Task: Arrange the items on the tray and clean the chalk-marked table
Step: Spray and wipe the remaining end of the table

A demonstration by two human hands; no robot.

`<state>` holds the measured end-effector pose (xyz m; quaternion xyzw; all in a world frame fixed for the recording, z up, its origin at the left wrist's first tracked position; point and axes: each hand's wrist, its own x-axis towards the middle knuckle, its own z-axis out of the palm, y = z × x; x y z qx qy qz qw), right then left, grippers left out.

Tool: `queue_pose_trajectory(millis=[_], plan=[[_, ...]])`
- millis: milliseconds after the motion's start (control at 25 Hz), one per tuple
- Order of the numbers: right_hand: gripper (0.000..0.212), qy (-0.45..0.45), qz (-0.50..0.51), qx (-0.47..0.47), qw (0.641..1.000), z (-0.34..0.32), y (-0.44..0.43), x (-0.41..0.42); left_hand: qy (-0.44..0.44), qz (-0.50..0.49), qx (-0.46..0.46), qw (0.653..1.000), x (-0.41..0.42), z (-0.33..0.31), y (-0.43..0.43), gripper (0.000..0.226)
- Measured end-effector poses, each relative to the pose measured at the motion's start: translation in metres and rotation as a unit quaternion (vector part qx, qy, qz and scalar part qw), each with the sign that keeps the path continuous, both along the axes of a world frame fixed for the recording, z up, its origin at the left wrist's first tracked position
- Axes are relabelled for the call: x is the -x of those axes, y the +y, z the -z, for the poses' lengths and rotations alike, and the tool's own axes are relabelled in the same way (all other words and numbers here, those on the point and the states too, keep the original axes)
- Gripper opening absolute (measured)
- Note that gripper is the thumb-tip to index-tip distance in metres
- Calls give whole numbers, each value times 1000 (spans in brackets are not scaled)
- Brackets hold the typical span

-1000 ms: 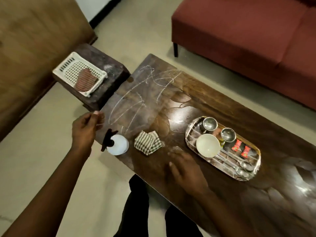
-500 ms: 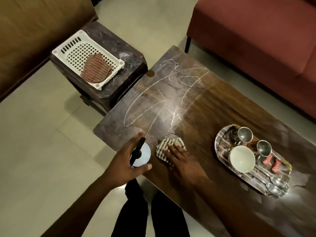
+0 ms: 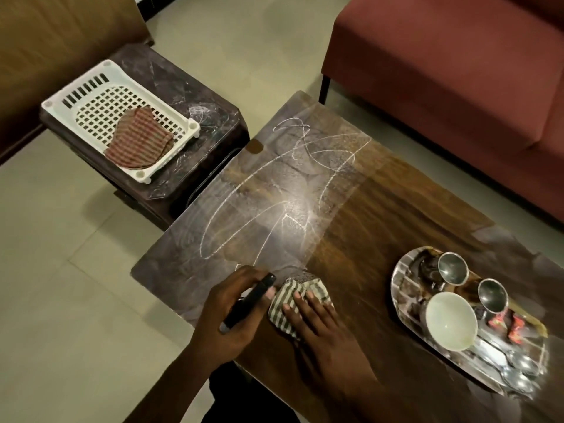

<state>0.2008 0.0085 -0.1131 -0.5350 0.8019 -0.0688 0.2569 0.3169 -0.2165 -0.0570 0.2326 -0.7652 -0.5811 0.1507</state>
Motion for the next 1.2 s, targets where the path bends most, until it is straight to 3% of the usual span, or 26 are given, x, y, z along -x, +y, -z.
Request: queue_pose_trajectory(millis=[240, 440, 600, 720, 840, 1000, 1200], plan=[[70, 49, -13, 10, 999, -6, -7, 9, -45, -106, 44, 992, 26, -21, -34, 36], [76, 61, -44, 18, 997, -4, -5, 12, -83, -118, 129, 981, 49, -31, -48, 31], [77, 78, -33, 27, 996, 4, -6, 10, -119, -136, 80, 980, 54, -12, -56, 38], [60, 96, -41, 64, 992, 9, -4, 9, -137, -146, 58, 978, 55, -5, -53, 29], [55, 99, -36, 75, 992, 7, -18, 27, -141, -94, 26, 985, 57, -5, -51, 31], [60, 46, 167, 73, 982, 1, -73, 134, -142, -63, 54, 986, 80, -12, -50, 42], [53, 44, 427, 105, 897, -7, -145, 309, -123, -60, 6, 991, 92, -23, -70, 28]])
